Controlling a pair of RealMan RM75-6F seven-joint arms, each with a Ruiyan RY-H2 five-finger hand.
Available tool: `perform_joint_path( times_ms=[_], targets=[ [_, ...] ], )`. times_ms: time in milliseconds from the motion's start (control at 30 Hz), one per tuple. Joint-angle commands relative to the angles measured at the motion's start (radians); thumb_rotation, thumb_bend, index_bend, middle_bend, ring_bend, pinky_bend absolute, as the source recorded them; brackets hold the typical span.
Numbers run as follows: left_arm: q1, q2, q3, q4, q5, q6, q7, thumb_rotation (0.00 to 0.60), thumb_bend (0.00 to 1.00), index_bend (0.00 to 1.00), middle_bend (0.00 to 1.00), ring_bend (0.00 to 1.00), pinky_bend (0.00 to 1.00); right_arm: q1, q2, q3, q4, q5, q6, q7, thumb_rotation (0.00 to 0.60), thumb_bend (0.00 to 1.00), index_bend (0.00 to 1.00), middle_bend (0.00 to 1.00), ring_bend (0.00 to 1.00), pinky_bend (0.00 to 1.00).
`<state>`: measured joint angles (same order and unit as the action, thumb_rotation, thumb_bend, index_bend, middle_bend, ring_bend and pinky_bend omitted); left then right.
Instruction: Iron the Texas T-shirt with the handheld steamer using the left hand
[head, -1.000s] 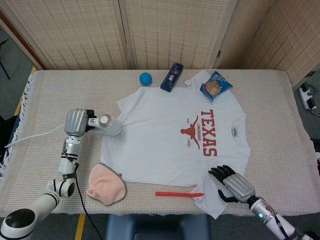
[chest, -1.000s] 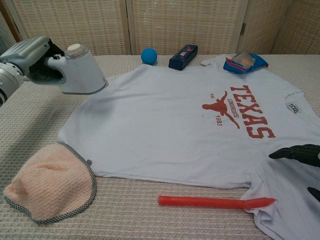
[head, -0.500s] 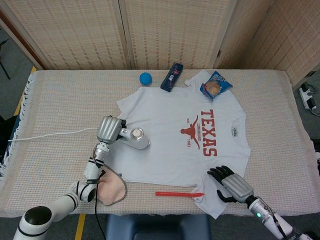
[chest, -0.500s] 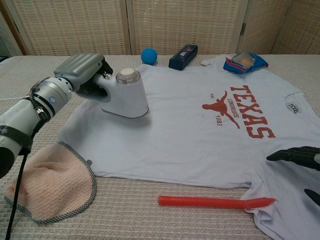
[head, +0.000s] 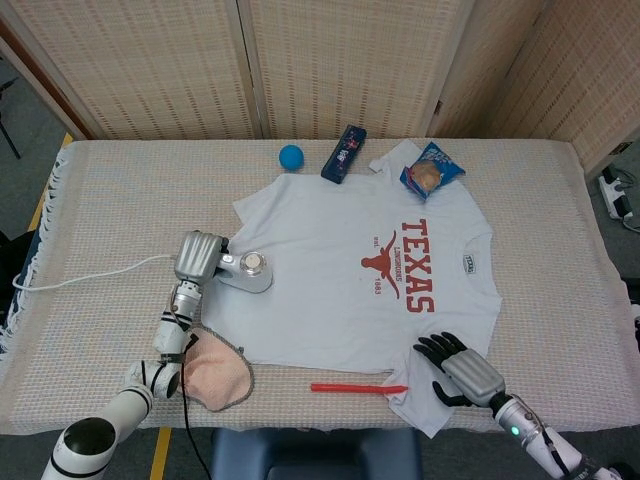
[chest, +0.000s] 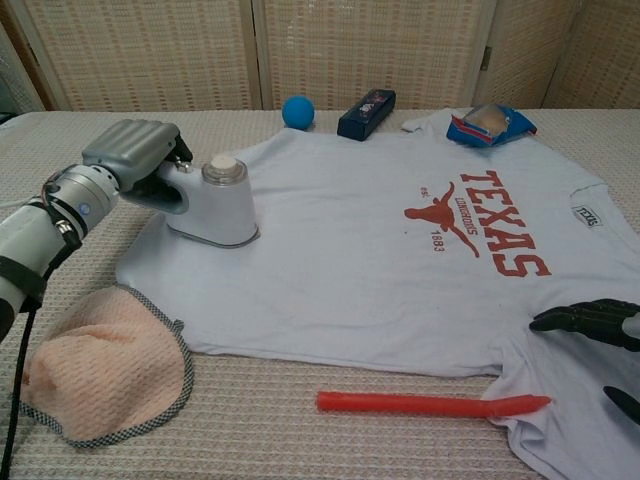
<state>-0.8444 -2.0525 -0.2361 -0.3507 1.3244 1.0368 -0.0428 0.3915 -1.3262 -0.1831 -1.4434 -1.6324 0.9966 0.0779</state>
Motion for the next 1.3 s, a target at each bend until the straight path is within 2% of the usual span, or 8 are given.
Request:
perform_joint_path(
  times_ms=[33, 367, 533, 700, 833, 1000, 1167, 1300],
  targets=[
    [0.021, 0.011, 0.004, 0.039, -0.006, -0.021, -0.027, 0.6, 0.34, 0.89, 0.94, 0.79, 0.68, -0.002, 0.001, 0.0, -0.001, 0.003, 0.002, -0.002, 0.401, 0.62, 0.0, 0.03, 0.0, 0.0],
    [0.11, 0.074, -0.021, 0.128, -0.055, -0.077, -0.128, 0.6, 0.34, 0.89, 0.94, 0.79, 0.68, -0.013, 0.004, -0.002, -0.017, -0.002, 0.021, -0.017, 0.401, 0.62, 0.0, 0.03, 0.0, 0.0],
    [0.155, 0.123, -0.006, 0.076, -0.028, 0.03, -0.241, 0.6, 0.34, 0.88, 0.94, 0.79, 0.68, -0.011, 0.005, 0.0, -0.022, -0.005, 0.022, -0.019, 0.4, 0.62, 0.0, 0.03, 0.0, 0.0],
    [0.193, 0.175, 0.048, -0.05, 0.048, 0.184, -0.282, 0.6, 0.34, 0.88, 0.94, 0.79, 0.68, -0.005, 0.002, 0.001, -0.025, -0.012, 0.019, -0.018, 0.403, 0.62, 0.0, 0.03, 0.0, 0.0],
    [0.21, 0.205, 0.088, -0.192, 0.101, 0.259, -0.24, 0.6, 0.34, 0.88, 0.94, 0.79, 0.68, -0.004, 0.001, 0.0, -0.022, -0.014, 0.019, -0.012, 0.402, 0.62, 0.0, 0.03, 0.0, 0.0],
    [0.215, 0.218, 0.13, -0.317, 0.153, 0.292, -0.141, 0.6, 0.34, 0.88, 0.94, 0.79, 0.68, -0.005, 0.004, -0.001, -0.018, -0.015, 0.022, -0.004, 0.404, 0.62, 0.0, 0.03, 0.0, 0.0],
    [0.216, 0.209, 0.178, -0.353, 0.214, 0.319, -0.036, 0.6, 0.33, 0.88, 0.94, 0.79, 0.69, -0.009, 0.008, -0.002, -0.016, -0.012, 0.027, 0.0, 0.403, 0.62, 0.0, 0.03, 0.0, 0.0],
    [0.223, 0.197, 0.206, -0.346, 0.242, 0.321, -0.007, 0.6, 0.34, 0.88, 0.94, 0.79, 0.69, -0.009, 0.007, -0.002, -0.015, -0.012, 0.025, 0.0, 0.4, 0.62, 0.0, 0.04, 0.0, 0.0]
  ],
)
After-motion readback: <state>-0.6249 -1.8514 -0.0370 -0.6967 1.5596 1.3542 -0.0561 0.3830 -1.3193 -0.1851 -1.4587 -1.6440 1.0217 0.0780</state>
